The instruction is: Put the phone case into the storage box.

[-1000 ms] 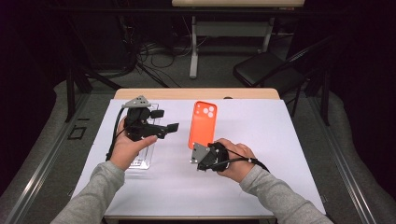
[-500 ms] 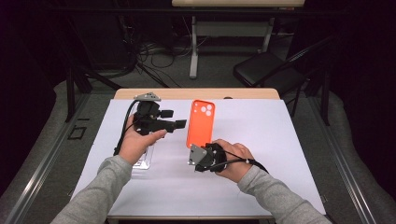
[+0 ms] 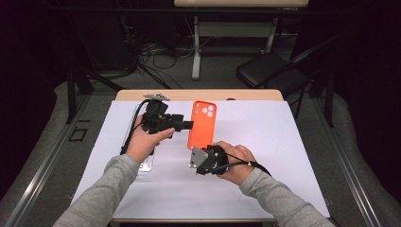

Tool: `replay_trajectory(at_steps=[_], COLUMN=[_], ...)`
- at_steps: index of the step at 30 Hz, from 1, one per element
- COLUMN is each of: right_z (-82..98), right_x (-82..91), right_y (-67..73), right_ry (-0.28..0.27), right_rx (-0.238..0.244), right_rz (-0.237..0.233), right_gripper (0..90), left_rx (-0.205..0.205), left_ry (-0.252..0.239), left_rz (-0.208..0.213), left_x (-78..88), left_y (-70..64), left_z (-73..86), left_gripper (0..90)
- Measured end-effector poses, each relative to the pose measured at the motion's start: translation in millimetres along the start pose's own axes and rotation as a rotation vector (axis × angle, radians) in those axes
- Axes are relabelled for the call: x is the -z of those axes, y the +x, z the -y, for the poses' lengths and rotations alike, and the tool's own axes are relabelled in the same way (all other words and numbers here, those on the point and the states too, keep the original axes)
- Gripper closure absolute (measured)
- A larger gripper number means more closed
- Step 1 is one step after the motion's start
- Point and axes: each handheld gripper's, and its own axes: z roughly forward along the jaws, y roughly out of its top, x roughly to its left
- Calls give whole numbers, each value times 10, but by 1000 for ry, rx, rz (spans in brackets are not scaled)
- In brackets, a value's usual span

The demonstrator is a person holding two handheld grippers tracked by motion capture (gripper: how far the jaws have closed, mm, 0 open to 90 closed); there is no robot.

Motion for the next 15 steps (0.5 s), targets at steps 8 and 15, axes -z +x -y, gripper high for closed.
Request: replay_trajectory(at_steps=[8, 15], right_z=[-18, -27], right_x=[-3, 1], right_y=[12, 18], right_ry=[-6, -11], right_rx=[8, 11], right_rz=[4, 11], right_gripper=[895, 895], left_rx=[45, 77], left_ry=[4, 13], left_rz=[18, 26], left_x=[-41, -76], left_y=[19, 39], left_z=[3, 14], left_gripper=[434, 484])
